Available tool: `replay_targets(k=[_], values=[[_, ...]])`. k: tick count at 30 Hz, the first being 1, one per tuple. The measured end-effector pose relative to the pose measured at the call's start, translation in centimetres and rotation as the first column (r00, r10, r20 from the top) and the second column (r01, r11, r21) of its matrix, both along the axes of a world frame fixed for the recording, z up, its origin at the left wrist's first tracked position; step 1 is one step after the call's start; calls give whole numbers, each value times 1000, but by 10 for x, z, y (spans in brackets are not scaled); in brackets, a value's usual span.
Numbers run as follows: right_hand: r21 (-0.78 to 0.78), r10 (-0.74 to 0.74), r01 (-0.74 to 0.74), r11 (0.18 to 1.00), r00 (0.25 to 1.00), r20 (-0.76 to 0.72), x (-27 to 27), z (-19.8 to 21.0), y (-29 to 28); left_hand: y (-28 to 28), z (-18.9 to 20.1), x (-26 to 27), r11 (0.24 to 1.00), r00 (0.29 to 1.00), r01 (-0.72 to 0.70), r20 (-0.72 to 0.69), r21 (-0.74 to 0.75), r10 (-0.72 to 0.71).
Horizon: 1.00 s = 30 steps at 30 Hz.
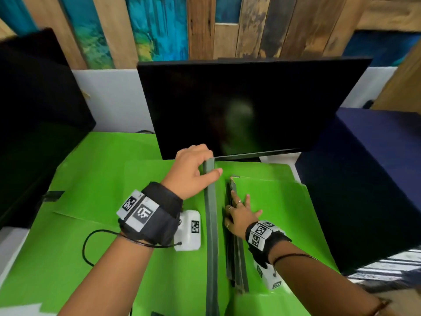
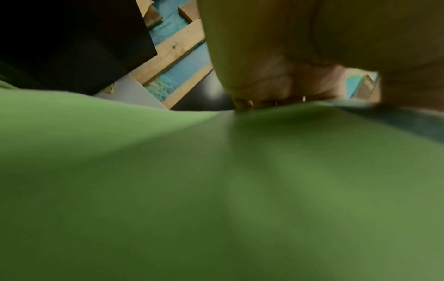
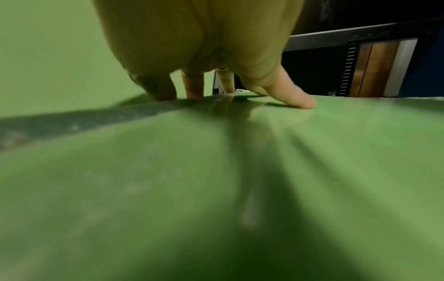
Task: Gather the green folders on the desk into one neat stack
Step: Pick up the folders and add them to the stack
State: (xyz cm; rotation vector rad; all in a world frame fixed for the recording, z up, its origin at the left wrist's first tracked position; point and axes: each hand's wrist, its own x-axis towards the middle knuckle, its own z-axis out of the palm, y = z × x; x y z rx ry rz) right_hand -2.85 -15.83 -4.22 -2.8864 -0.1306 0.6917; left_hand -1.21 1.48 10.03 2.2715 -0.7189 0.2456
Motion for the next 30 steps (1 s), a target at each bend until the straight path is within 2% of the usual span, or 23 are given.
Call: replay_targets(k=[4, 8, 11, 12, 15, 17, 18, 20, 21, 24, 25, 27, 29, 30], values=[[213, -137, 132, 968, 991, 11, 1, 3, 0, -10, 12, -2, 980, 995, 83, -40, -179, -92], [424, -342, 342, 838, 936, -79, 7, 18, 0, -15, 38, -8, 948, 972, 158, -125, -275, -198], [587, -378, 389, 710, 914, -149, 18, 23, 7, -16, 69, -14, 881, 938, 183, -189, -436, -289], [663, -375, 425, 616, 898, -228, 20, 28, 11, -16, 79, -14, 822, 926, 174, -194, -543, -325], [804, -305, 565, 186, 811, -499, 22, 45, 18, -16, 102, -15, 593, 857, 117, -221, -796, -466], [839, -270, 543, 6, 809, -522, 19, 58, 16, -15, 112, -14, 511, 832, 101, -209, -854, -513], [835, -251, 549, -40, 803, -540, 19, 60, 12, -14, 115, -12, 483, 828, 84, -208, -872, -520], [837, -287, 545, -57, 794, -536, 18, 62, 2, -9, 116, -5, 455, 833, 27, -232, -890, -503], [860, -343, 502, -88, 796, -499, 19, 64, -3, -6, 112, 0, 478, 850, 12, -244, -878, -468], [892, -487, 441, -98, 760, -429, 23, 69, -28, -1, 100, 6, 696, 935, 8, -241, -718, -260], [900, -526, 426, -89, 748, -406, 24, 74, -37, -1, 97, 7, 740, 947, 5, -234, -672, -219], [897, -617, 441, -24, 700, -360, 26, 82, -56, -1, 89, 12, 810, 950, 3, -252, -586, -186], [846, -722, 524, 102, 624, -299, 28, 85, -80, -2, 79, 20, 885, 928, -33, -343, -465, -146], [821, -743, 540, 183, 623, -244, 29, 86, -93, -3, 72, 23, 914, 906, -60, -406, -402, -119]])
